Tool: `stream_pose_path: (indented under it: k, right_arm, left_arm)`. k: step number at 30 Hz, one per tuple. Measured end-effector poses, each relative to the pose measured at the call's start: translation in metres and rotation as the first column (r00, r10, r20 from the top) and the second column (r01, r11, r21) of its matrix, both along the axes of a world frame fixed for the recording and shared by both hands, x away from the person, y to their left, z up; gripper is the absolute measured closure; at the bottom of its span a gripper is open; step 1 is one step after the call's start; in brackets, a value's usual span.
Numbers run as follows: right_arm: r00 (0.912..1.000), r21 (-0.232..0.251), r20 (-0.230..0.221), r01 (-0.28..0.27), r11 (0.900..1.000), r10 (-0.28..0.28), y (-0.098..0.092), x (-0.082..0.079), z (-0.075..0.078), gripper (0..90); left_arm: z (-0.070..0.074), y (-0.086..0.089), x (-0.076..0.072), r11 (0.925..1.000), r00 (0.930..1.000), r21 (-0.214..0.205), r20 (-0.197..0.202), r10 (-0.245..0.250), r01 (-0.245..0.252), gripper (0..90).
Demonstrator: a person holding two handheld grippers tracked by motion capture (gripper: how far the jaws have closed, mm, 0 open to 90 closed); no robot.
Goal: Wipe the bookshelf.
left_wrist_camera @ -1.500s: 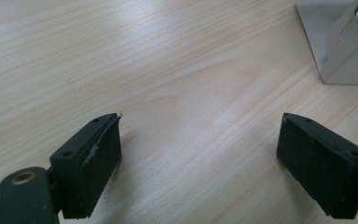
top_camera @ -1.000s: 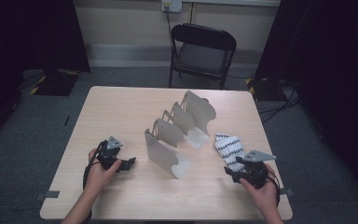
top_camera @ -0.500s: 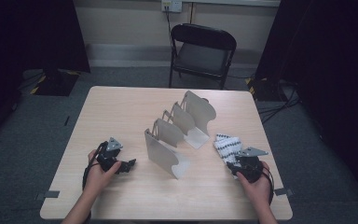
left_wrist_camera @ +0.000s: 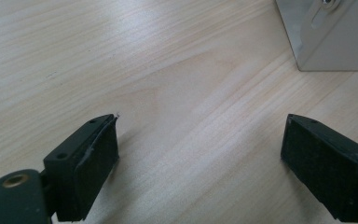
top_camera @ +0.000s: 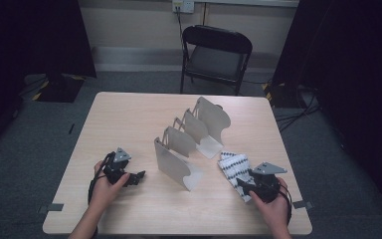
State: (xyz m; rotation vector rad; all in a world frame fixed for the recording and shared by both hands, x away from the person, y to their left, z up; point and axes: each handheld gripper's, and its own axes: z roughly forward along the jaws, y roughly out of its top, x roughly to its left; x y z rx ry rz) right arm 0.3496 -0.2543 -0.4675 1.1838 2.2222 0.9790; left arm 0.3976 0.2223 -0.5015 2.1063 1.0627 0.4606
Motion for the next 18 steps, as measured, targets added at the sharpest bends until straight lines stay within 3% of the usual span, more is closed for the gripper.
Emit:
stream_pose_path:
  k: [4,7,9,12,15,16,17,18]
  right_arm:
    - [0.9993,-0.006,-0.019,0.032,0.9995,-0.033,0.0,0.01,-0.003,33.7]
    - [0.997,0.001,-0.059,0.051,0.9987,-0.05,0.004,0.018,-0.012,32.9]
    - [0.9946,-0.006,-0.092,0.047,0.9989,-0.047,0.006,0.022,-0.018,31.5]
    - [0.9934,-0.02,-0.108,0.038,0.9991,-0.04,0.009,0.025,-0.019,32.2]
    - [0.9921,-0.023,-0.125,0.012,0.9997,-0.015,0.009,0.027,-0.017,41.3]
    - [0.9917,-0.016,-0.127,0.014,0.9998,-0.016,0.01,0.026,-0.017,46.3]
    - [0.9912,0.003,-0.131,0.016,0.9999,-0.015,0.01,0.024,-0.016,57.5]
    - [0.991,0.011,-0.132,0.02,0.9997,-0.018,0.01,0.023,-0.016,60.1]
  left_arm:
    - [0.0,0.0,0.0,1.0,1.0,0.0,-0.001,0.0,0.0,10.9]
    - [0.0,0.0,0.0,1.0,1.0,0.0,0.0,0.0,0.0,10.9]
    - [0.0,0.0,0.0,1.0,1.0,0.0,-0.001,0.0,0.0,10.9]
    - [0.0,0.0,0.0,1.0,1.0,0.0,0.0,-0.001,0.001,10.9]
    - [0.0,0.0,0.0,1.0,1.0,0.0,0.0,-0.001,0.001,10.9]
    - [0.0,0.0,0.0,1.0,1.0,0.0,-0.001,-0.001,0.001,10.9]
    - [0.0,0.0,0.0,1.0,1.0,0.001,-0.001,-0.001,0.001,10.9]
    - [0.0,0.0,0.0,1.0,1.0,0.0,0.0,-0.002,0.002,10.9]
